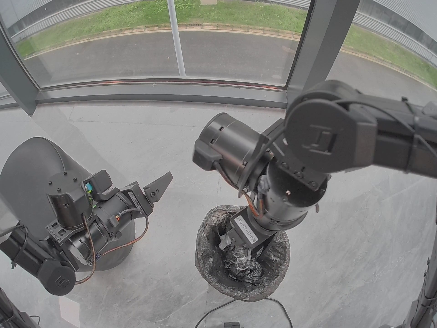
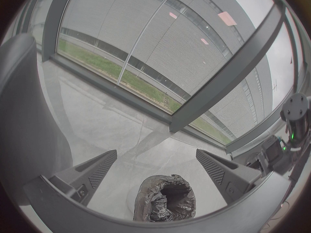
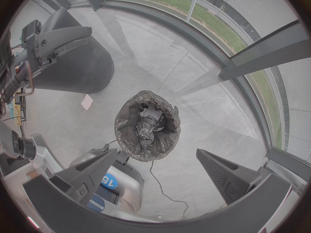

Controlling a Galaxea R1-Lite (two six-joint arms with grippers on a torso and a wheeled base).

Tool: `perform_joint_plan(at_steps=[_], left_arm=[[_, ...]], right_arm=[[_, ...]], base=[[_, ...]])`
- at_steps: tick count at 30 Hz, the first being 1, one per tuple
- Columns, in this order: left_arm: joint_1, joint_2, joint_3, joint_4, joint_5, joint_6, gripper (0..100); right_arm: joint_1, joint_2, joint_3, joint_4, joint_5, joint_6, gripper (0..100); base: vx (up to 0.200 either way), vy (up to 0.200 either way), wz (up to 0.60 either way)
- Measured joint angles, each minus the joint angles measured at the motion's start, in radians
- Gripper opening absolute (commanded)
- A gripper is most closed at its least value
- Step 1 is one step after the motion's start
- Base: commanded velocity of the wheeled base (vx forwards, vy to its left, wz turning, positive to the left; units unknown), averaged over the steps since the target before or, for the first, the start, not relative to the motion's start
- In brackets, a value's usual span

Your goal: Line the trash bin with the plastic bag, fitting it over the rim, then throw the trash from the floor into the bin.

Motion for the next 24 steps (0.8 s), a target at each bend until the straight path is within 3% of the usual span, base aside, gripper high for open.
perform_joint_plan(at_steps=[6, 11, 16, 24], left_arm=[[-0.053, -0.141, 0.039, 0.015, 0.037, 0.076, 100], [-0.072, -0.321, 0.061, 0.148, 0.059, 0.127, 100], [-0.068, -0.548, 0.065, 0.388, 0.079, 0.158, 100], [-0.05, -0.935, 0.017, 0.898, 0.088, 0.179, 100]], right_arm=[[0.052, -0.101, 0.0, 0.075, -0.06, 0.021, 100], [0.1, -0.172, 0.0, 0.12, -0.127, 0.032, 100], [0.144, -0.241, 0.0, 0.15, -0.22, 0.043, 100], [0.16, -0.323, 0.0, 0.221, -0.411, 0.056, 100]], base=[[0.0, 0.0, 0.0], [0.0, 0.0, 0.0], [0.0, 0.0, 0.0], [0.0, 0.0, 0.0]])
